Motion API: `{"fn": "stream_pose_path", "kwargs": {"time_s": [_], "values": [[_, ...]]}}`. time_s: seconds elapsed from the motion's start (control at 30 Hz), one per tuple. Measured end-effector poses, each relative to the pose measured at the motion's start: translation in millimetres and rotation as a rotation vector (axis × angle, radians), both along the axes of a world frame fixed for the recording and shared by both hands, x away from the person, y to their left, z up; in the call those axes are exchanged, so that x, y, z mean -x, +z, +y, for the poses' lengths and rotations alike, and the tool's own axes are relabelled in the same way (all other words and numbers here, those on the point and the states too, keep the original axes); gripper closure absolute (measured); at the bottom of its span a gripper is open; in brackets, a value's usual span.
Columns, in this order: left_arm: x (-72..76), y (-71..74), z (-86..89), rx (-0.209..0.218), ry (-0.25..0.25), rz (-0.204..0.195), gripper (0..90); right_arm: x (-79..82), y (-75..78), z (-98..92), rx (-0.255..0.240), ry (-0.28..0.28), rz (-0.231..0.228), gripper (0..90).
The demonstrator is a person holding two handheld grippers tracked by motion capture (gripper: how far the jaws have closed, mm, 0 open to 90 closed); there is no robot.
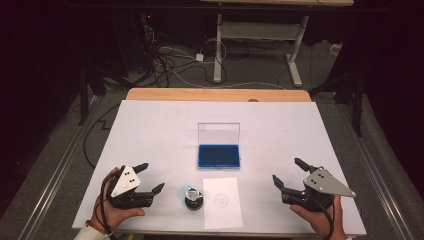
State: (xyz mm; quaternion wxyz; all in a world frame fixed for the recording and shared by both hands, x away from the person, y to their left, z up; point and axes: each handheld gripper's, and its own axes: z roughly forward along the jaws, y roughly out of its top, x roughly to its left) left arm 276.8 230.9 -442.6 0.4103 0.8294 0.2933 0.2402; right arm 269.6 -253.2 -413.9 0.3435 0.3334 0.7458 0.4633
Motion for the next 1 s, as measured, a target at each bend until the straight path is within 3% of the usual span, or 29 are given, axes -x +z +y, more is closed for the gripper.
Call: {"fn": "stream_pose_path", "kwargs": {"time_s": [0.27,0.83,1.0], "values": [[-1.9,-2.9,-1.5,-0.036,-0.016,0.042,19.9,-1.6,-1.2,2.7,0.035,0.006,0.001,18.5],[4.6,-0.9,-1.2,-0.065,-0.013,0.076,19.9,-7.0,-2.0,10.6,0.076,0.037,0.004,18.9],[7.2,6.0,-2.1,-0.072,-0.046,0.126,19.7,-9.7,-4.6,14.8,0.09,0.05,0.018,19.1]]}}
